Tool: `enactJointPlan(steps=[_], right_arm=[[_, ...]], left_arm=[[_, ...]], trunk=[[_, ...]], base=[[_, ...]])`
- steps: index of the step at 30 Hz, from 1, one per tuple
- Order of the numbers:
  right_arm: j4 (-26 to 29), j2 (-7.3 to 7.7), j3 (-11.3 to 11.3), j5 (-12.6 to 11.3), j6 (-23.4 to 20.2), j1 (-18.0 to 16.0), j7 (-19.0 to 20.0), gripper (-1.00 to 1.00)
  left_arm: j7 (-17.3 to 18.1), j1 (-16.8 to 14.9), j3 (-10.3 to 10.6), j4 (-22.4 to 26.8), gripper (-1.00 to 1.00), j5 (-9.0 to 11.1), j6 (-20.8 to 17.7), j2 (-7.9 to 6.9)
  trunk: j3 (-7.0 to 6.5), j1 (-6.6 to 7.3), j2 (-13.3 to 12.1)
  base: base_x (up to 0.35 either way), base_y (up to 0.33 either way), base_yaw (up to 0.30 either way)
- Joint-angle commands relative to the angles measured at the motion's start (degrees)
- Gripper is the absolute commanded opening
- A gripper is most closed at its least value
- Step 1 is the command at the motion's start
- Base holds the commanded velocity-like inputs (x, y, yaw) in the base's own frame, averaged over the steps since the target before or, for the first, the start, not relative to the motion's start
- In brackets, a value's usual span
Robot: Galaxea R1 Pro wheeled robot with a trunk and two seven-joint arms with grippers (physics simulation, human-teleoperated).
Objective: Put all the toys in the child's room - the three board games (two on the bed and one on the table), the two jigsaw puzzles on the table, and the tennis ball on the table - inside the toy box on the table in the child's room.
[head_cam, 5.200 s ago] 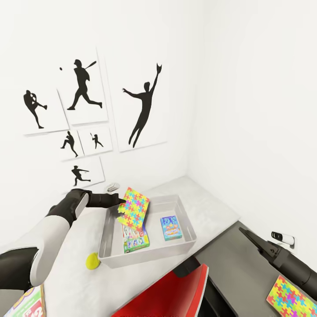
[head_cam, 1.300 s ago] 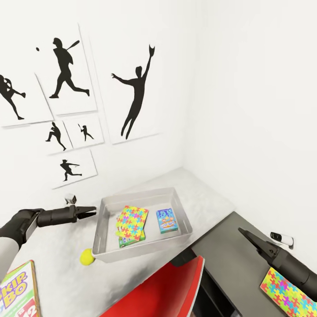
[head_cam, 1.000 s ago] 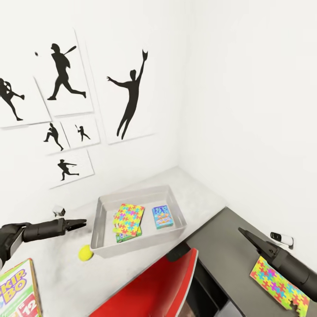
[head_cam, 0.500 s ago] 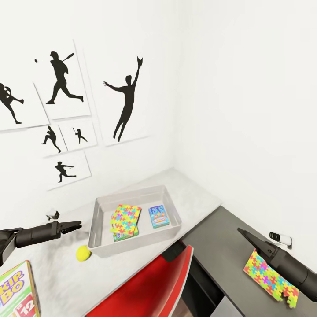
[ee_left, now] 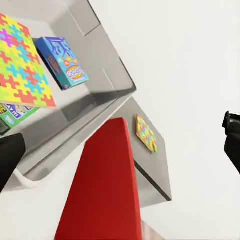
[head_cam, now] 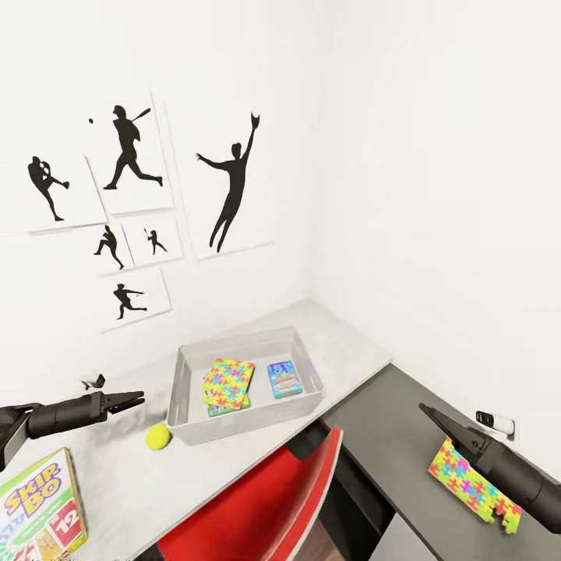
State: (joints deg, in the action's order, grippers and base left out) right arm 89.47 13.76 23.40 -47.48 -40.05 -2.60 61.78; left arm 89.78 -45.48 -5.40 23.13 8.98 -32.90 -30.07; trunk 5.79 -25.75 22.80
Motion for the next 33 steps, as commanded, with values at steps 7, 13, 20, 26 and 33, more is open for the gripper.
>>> enactJointPlan(steps=[7,13,20,26,33], right_arm=[[0.0,-0.01,-0.01,-0.25,-0.38,-0.04,-0.06,1.0],[0.0,-0.04,-0.02,-0.25,-0.36,-0.05,-0.08,1.0],[0.0,-0.05,-0.02,-0.25,-0.35,-0.04,-0.43,1.0],[0.0,-0.05,-0.06,-0.25,-0.37,-0.05,-1.44,1.0],[0.0,-0.05,-0.1,-0.25,-0.38,-0.04,-2.04,1.0]], left_arm=[[0.22,-0.05,0.03,0.0,1.0,-0.02,-0.58,0.01],[0.22,-0.05,0.03,-0.01,1.0,-0.03,-0.57,0.02],[0.22,-0.05,0.04,-0.02,1.0,-0.05,-0.59,0.15],[0.22,-0.05,0.04,-0.02,1.0,-0.09,-0.58,0.18],[0.22,-0.05,0.04,-0.02,1.0,-0.03,-0.55,0.19]], trunk=[[-0.38,-0.03,0.12],[-0.48,-0.03,0.12],[-0.49,-0.03,0.12],[-0.5,-0.03,0.12],[-0.5,-0.03,0.12]], base=[[-0.09,0.045,0.066],[-0.166,0.186,0.023],[-0.182,0.221,0.19],[-0.177,0.228,0.274],[-0.066,0.21,0.288]])
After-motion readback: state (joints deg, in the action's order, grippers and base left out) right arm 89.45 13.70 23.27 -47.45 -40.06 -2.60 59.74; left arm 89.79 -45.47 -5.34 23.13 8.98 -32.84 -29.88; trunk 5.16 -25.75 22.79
